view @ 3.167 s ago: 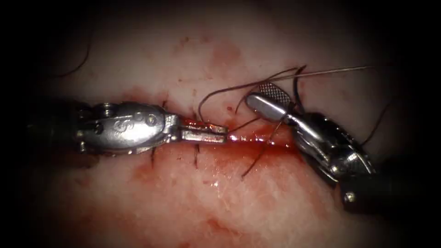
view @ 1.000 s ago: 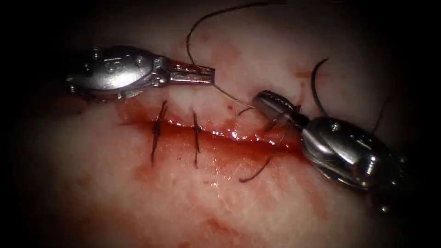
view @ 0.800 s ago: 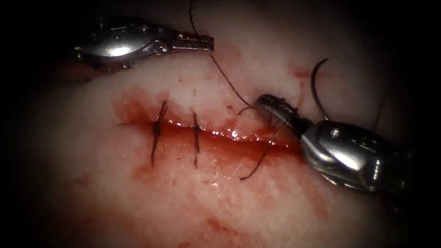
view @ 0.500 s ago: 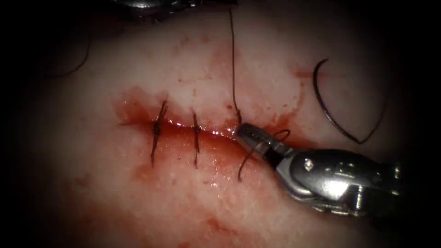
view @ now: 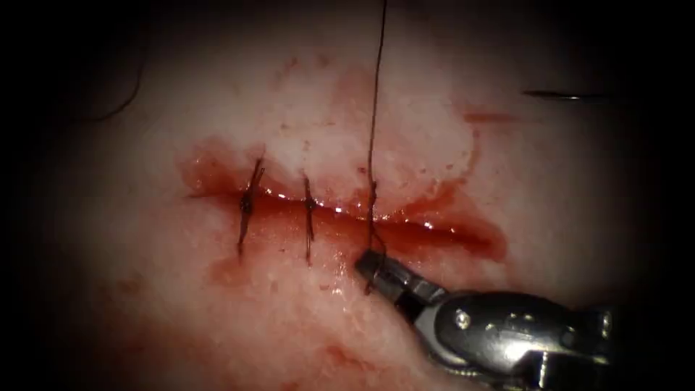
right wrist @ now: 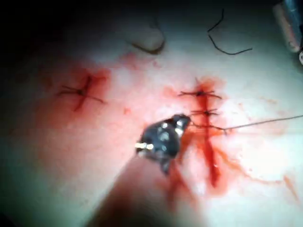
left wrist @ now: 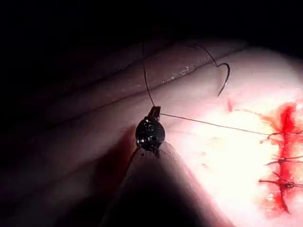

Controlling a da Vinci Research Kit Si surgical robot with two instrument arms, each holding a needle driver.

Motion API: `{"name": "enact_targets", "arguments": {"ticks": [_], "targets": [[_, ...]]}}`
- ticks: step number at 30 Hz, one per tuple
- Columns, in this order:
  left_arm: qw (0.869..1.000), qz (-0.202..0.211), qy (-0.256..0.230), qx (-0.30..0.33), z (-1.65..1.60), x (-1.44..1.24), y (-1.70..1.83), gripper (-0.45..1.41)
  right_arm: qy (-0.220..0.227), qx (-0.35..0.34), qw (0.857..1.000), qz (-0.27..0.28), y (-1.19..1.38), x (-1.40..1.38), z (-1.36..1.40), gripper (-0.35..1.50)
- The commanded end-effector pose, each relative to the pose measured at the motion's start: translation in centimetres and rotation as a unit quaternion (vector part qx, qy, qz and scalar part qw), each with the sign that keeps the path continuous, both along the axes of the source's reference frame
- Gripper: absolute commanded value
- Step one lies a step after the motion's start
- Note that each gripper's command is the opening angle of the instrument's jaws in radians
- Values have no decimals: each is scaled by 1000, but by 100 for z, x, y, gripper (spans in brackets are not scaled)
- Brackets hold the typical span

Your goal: Wound Closure

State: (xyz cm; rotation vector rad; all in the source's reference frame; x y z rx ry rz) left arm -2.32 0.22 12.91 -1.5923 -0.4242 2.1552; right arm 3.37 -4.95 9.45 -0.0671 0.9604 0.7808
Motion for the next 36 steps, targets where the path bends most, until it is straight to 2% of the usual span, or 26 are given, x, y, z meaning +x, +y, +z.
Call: {"name": "enact_targets", "arguments": {"ticks": [1, 15, 20, 27, 36], "targets": [[1000, -3, 0, 0, 6, -6, 9, -45, 0, 1, 1000, -5, -10, 8, 2, -35], [1000, -19, 7, -4, 20, -14, 64, -45, -1, 4, 1000, -20, -24, 4, 2, -35], [1000, -22, 11, -8, 26, -17, 71, -45, -4, 7, 1000, -27, -28, 4, 5, -35], [999, -24, 20, -20, 50, -22, 68, -45, -7, 17, 998, -59, -52, 5, 4, -35], [999, -23, 26, -27, 67, -22, 70, -45, -11, 21, 997, -70, -61, 0, 3, -35]]}}
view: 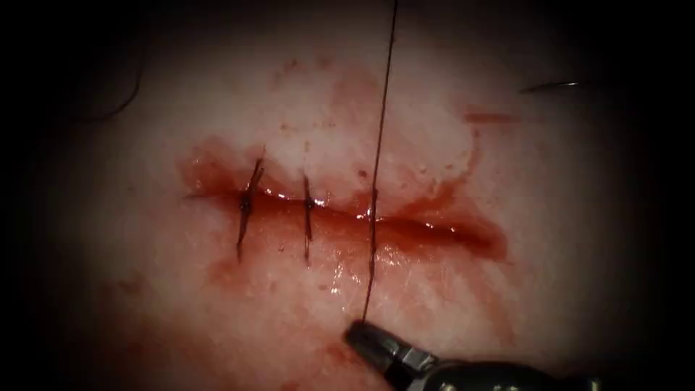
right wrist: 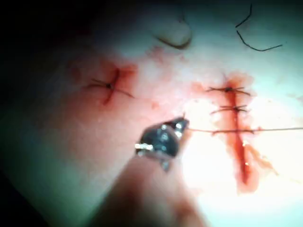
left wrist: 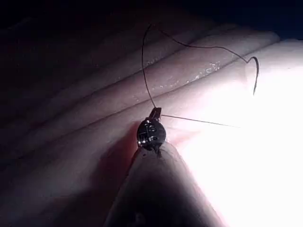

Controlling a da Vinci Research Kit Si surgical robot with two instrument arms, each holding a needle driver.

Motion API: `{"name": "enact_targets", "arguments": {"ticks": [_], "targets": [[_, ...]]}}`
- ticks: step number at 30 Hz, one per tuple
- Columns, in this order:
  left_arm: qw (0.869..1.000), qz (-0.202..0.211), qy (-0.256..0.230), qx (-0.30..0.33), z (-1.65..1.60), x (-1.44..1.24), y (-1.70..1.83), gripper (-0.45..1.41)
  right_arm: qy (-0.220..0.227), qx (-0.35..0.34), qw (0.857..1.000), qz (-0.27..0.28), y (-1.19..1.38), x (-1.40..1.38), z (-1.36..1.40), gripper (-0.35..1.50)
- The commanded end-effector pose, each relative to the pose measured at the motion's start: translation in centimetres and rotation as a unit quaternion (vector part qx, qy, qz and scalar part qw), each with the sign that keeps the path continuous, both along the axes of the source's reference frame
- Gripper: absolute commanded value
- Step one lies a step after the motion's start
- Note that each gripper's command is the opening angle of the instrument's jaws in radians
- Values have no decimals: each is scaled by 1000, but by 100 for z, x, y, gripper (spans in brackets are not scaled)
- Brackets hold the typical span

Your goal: Wound Closure

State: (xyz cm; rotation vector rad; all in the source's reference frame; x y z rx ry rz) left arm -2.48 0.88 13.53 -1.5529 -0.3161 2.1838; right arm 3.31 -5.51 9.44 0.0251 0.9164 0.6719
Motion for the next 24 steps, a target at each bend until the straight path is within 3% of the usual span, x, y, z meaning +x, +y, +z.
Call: {"name": "enact_targets", "arguments": {"ticks": [1, 16, 21, 22, 23, 24], "targets": [[1000, -1, 0, -2, 5, -6, 6, -45, 1, 1, 1000, -4, -7, 5, 4, -35], [1000, -3, 3, -3, 7, -11, 3, -45, 2, 2, 1000, -10, -14, 9, 1, -35], [1000, 0, -3, 3, -11, -6, -10, -45, 26, 15, 999, -15, -6, 10, 3, -35], [1000, 1, -5, 5, -17, -4, -13, -45, 34, 13, 999, -16, -4, 10, 1, -10], [1000, 1, -5, 5, -17, -4, -13, -45, 34, 13, 999, -16, -4, 10, 1, -10], [1000, 2, -6, 7, -22, -3, -17, -45, 42, 17, 999, -15, -2, 9, -1, 22]]}}
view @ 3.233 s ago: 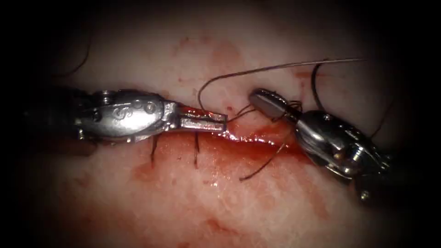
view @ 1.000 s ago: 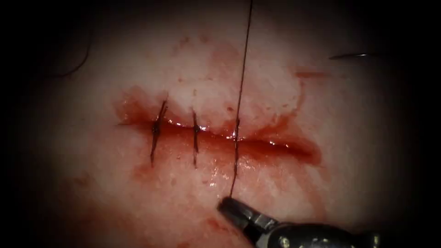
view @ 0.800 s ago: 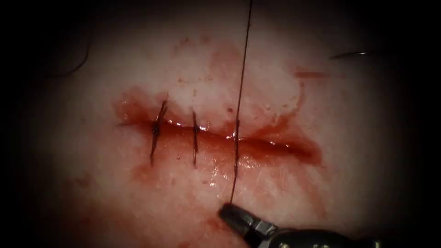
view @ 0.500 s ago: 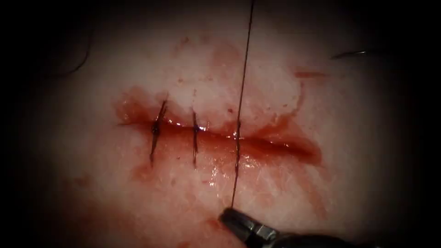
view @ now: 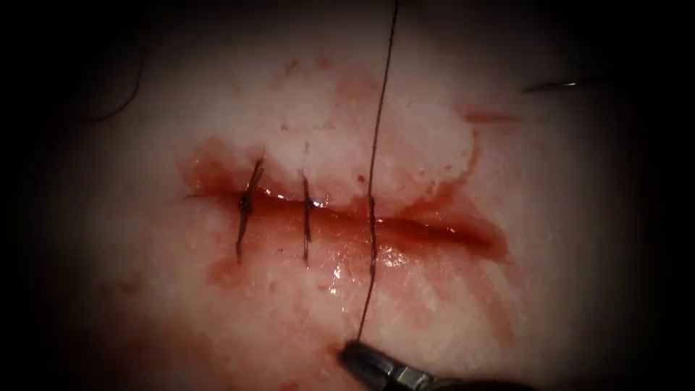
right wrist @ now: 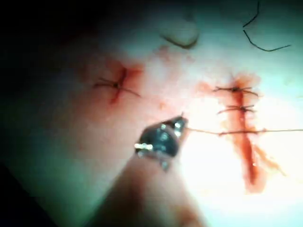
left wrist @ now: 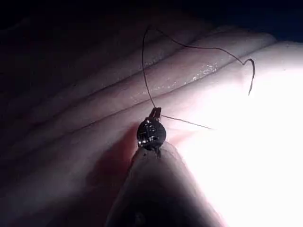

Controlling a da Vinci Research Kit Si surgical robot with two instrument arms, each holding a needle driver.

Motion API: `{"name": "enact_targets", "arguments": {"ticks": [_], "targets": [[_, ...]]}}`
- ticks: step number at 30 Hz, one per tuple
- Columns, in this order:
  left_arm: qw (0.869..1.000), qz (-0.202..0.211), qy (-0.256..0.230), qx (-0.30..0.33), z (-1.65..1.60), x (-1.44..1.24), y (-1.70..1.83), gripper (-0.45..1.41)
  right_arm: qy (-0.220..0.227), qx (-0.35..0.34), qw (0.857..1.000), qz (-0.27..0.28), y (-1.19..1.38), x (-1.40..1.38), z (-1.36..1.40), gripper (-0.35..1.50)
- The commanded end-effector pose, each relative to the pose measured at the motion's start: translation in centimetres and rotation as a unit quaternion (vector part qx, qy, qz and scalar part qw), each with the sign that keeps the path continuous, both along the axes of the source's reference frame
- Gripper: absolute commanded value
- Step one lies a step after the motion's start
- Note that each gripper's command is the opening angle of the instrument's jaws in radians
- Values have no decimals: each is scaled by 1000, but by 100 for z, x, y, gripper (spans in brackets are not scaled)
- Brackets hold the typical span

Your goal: Wound Closure

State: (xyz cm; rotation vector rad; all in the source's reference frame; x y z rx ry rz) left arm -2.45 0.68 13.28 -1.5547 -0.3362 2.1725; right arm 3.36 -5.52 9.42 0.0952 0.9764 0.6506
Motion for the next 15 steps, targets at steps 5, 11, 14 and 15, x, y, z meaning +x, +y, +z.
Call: {"name": "enact_targets", "arguments": {"ticks": [5, 11, 14, 15], "targets": [[1000, 13, -19, 1, -64, 13, -28, -45, 31, 12, 999, -2, 15, -7, -29, 114], [999, 22, -28, 2, -144, 38, -72, -45, 44, 33, 998, -14, 43, -18, -55, 113], [999, 23, -30, 0, -162, 44, -84, -45, 47, 38, 998, -15, 49, -16, -54, 108], [999, 24, -26, 0, -172, 48, -91, -45, 48, 39, 998, -16, 53, -14, -52, 103]]}}
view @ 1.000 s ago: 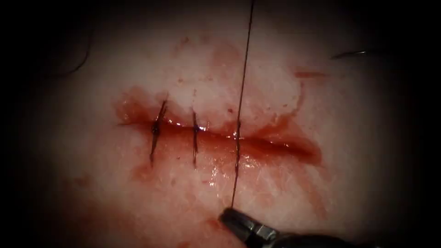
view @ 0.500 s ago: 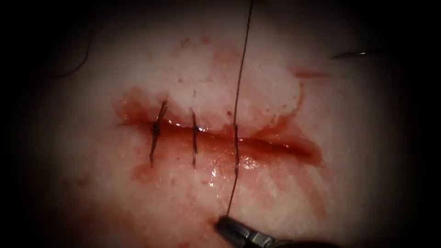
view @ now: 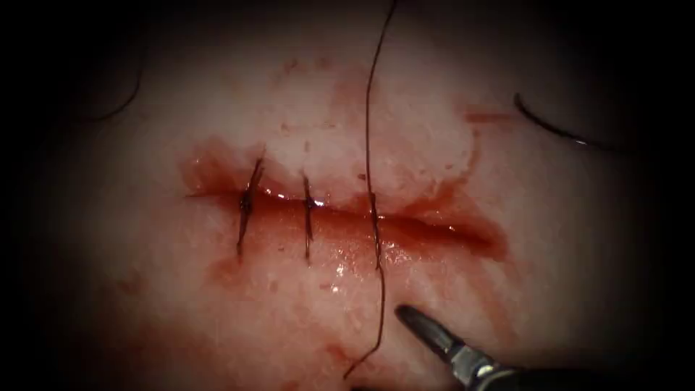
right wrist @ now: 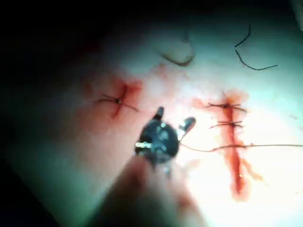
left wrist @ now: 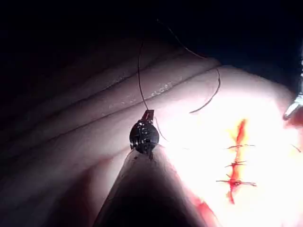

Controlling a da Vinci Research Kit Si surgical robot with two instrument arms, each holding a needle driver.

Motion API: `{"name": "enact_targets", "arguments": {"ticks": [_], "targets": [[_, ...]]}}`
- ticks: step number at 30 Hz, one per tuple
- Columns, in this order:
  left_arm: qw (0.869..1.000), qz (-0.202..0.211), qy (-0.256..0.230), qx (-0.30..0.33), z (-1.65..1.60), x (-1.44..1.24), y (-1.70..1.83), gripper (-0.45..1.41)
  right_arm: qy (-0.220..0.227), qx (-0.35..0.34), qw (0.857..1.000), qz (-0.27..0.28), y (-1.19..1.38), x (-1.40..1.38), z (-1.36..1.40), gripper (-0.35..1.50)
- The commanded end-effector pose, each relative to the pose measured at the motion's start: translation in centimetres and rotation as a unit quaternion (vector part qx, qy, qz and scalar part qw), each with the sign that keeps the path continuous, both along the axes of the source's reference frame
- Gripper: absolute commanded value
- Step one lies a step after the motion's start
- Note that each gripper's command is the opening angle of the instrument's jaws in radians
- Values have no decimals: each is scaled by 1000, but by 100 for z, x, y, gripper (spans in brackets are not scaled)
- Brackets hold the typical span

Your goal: Wound Closure

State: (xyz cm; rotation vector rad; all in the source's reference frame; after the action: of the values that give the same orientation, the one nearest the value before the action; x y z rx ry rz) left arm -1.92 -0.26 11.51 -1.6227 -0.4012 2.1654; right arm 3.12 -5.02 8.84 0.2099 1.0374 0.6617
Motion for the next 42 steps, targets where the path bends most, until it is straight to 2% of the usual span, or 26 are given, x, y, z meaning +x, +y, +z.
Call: {"name": "enact_targets", "arguments": {"ticks": [1, 5, 8, 12, 16, 18, 21, 29, 32, 33, 34, 35, 36, 38, 41, 42], "targets": [[1000, 1, 3, -4, -4, -3, -2, -45, 2, 1, 1000, -1, 6, 11, 8, 101], [1000, 8, 15, -1, -43, 8, -29, -45, 8, 7, 1000, -6, 30, 27, 29, 93], [1000, 9, 18, 1, -52, 10, -39, -45, 10, 7, 1000, -8, 42, 35, 41, 91], [1000, 20, 21, -1, -68, 12, -77, -45, 13, 8, 1000, -11, 80, 59, 73, 78], [999, 27, 19, -9, -68, 13, -98, -45, 19, 7, 1000, -17, 98, 68, 88, 69], [999, 29, 17, -6, -64, 11, -122, -45, 24, 5, 999, -25, 114, 75, 102, 56], [999, 30, 12, 4, -57, 9, -144, -45, 24, 1, 999, -27, 125, 81, 115, 49], [999, 34, 10, 12, -49, 7, -168, -45, 19, -8, 999, -24, 139, 96, 138, 41], [999, 37, 5, 18, -52, 5, -177, -45, 16, -23, 999, -29, 151, 98, 149, 22], [999, 37, 5, 18, -52, 5, -177, -45, 16, -23, 999, -29, 151, 98, 149, 22], [999, 38, 3, 20, -54, 4, -183, -45, 15, -25, 999, -29, 158, 97, 153, -5], [999, 39, 2, 19, -55, 4, -185, -45, 17, -28, 999, -31, 161, 96, 155, -16], [999, 39, 2, 19, -55, 4, -185, -45, 17, -28, 999, -31, 161, 96, 155, -16], [999, 41, 1, 20, -57, 4, -192, -45, 20, -31, 999, -27, 169, 94, 160, -33], [999, 44, 0, 27, -53, 3, -208, -45, 57, -48, 997, -11, 184, 87, 168, -35], [999, 45, 0, 30, -47, 2, -213, -45, 91, -34, 995, -4, 190, 84, 168, -25]]}}
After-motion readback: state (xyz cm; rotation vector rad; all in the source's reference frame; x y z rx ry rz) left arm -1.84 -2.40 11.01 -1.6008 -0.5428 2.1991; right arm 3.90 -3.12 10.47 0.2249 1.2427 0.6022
